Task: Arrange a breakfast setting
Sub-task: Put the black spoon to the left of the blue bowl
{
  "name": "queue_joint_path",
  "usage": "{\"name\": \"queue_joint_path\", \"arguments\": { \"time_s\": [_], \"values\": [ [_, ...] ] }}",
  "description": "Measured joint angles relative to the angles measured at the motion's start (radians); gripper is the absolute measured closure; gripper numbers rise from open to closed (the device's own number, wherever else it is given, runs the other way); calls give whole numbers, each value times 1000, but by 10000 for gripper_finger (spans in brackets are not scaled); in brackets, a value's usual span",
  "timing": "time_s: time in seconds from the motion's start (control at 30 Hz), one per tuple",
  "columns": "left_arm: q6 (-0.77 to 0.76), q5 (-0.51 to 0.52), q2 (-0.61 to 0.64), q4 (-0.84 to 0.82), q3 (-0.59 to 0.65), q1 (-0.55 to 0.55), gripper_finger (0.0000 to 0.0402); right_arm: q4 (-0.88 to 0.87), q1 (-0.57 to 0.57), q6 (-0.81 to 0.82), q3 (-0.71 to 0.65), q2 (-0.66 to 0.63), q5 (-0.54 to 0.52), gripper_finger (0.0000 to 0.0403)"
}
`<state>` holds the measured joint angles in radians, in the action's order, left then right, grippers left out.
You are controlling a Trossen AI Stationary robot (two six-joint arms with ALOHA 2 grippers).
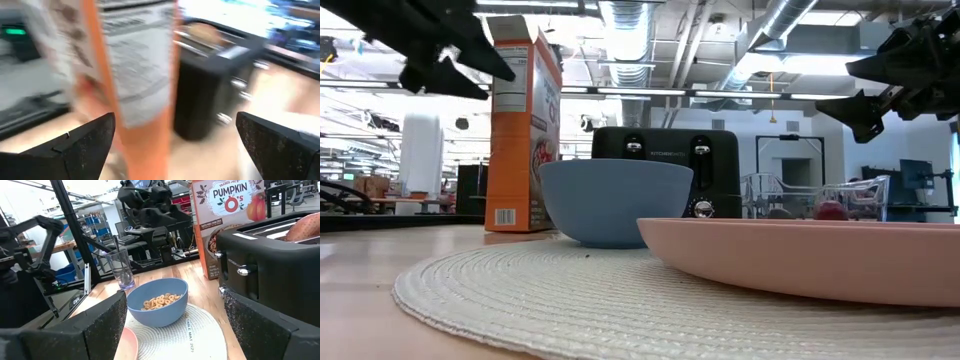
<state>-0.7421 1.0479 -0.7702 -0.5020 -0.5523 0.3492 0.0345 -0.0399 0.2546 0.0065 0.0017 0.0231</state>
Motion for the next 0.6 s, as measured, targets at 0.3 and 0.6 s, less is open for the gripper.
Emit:
{"name": "queue_joint_path", "arguments": {
  "time_s": [0.3,0.6],
  "values": [
    [119,-108,227,147,143,162,2,0,0,0,0,0,0,47],
    [561,-385,367,624,376,206,2,0,0,0,0,0,0,47]
  ]
}}
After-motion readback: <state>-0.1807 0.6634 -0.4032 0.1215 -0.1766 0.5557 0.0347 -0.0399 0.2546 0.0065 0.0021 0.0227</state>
